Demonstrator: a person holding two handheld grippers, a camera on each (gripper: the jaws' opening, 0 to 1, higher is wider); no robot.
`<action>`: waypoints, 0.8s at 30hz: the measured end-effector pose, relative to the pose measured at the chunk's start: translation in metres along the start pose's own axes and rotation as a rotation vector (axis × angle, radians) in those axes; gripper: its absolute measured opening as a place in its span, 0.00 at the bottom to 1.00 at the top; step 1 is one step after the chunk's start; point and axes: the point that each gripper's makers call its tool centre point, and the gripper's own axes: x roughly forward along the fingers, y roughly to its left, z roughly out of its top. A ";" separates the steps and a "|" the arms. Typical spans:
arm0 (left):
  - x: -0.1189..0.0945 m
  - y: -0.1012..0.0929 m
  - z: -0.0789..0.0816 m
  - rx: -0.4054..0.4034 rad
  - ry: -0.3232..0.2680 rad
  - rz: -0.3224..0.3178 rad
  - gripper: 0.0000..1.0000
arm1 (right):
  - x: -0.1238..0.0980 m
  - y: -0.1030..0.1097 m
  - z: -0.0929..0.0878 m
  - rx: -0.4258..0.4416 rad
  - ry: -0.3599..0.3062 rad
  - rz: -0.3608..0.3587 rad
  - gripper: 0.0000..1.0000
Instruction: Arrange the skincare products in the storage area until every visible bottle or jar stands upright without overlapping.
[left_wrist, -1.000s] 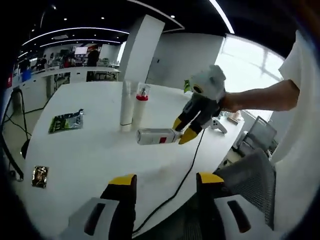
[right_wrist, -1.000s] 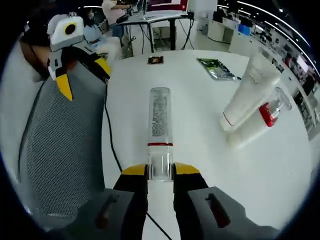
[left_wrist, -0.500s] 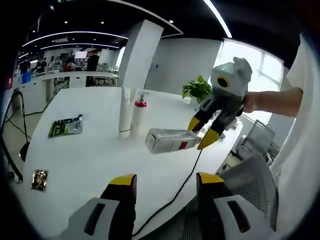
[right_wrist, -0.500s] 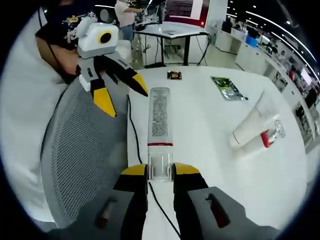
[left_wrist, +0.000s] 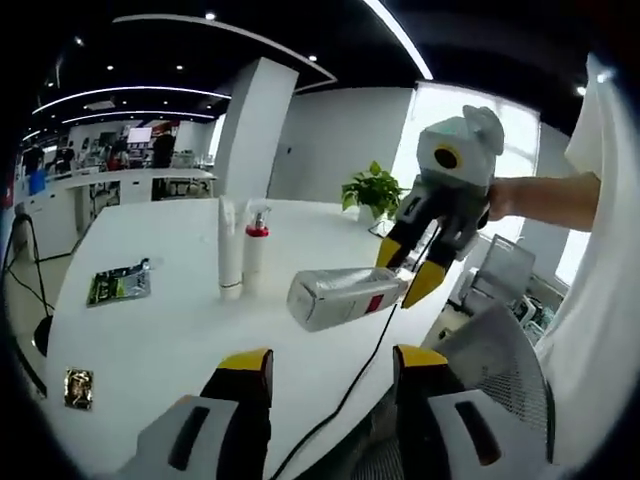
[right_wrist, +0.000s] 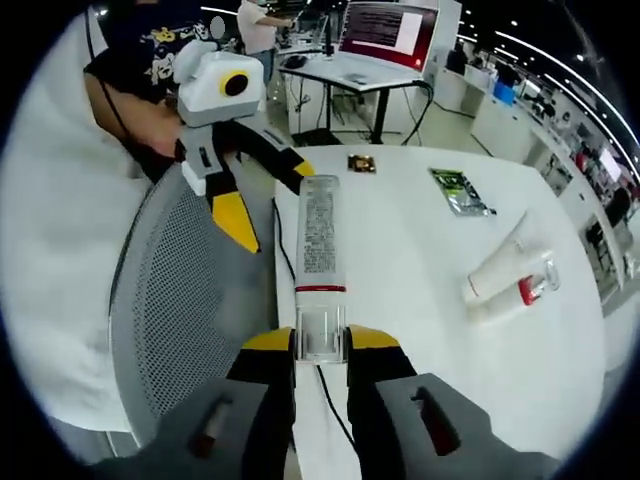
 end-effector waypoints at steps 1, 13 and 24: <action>0.000 -0.001 0.000 0.012 -0.002 -0.003 0.50 | -0.001 0.002 0.000 -0.002 0.004 0.000 0.16; 0.000 -0.022 -0.003 0.139 0.009 -0.078 0.51 | -0.005 0.026 -0.009 -0.062 0.099 0.027 0.16; 0.006 -0.034 -0.020 0.306 0.097 -0.085 0.45 | 0.013 0.043 -0.012 -0.174 0.311 0.111 0.16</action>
